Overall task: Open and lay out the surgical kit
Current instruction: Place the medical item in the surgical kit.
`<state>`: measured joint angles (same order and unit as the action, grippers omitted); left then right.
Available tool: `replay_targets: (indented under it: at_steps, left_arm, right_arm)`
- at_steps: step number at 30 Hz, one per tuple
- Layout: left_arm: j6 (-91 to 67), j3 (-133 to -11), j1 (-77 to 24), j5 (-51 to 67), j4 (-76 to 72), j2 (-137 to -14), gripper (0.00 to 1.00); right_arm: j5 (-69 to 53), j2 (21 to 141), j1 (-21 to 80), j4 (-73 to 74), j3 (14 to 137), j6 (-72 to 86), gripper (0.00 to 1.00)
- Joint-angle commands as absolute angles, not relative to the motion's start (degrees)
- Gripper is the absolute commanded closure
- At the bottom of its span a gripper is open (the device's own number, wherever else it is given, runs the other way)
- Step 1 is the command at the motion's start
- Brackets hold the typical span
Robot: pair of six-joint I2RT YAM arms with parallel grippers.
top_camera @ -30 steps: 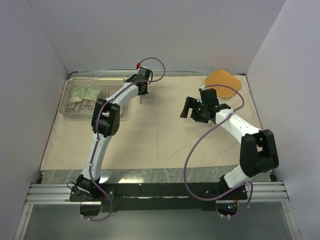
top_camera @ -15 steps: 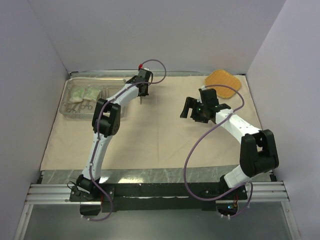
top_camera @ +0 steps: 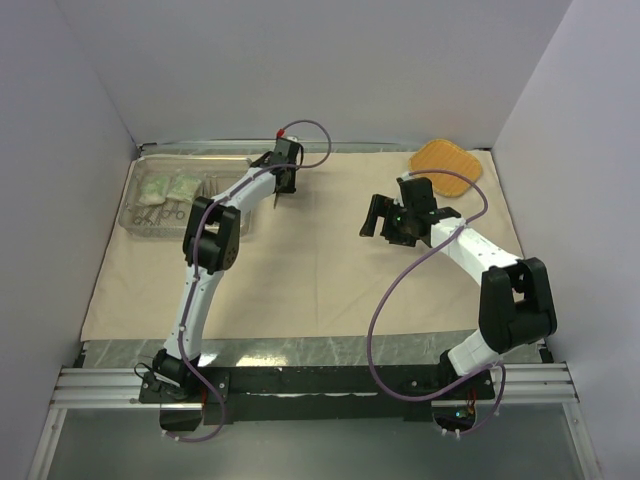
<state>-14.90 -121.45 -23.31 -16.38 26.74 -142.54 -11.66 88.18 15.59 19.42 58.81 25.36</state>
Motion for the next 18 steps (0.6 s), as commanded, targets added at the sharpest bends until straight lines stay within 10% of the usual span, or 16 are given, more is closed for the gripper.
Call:
replay_targets:
  at_steps: [1,18]
  left_arm:
    - [-16.78,-121.20,-23.12,-13.89,25.22,-137.82,0.63]
    - [-21.97,-120.15,-23.20,-15.03,26.37,-134.91,0.55]
  right_arm:
    - [-11.78,88.42,15.47,19.07,60.64,24.70,0.00]
    - [-12.39,88.51,15.56,18.46,60.56,24.79,0.00]
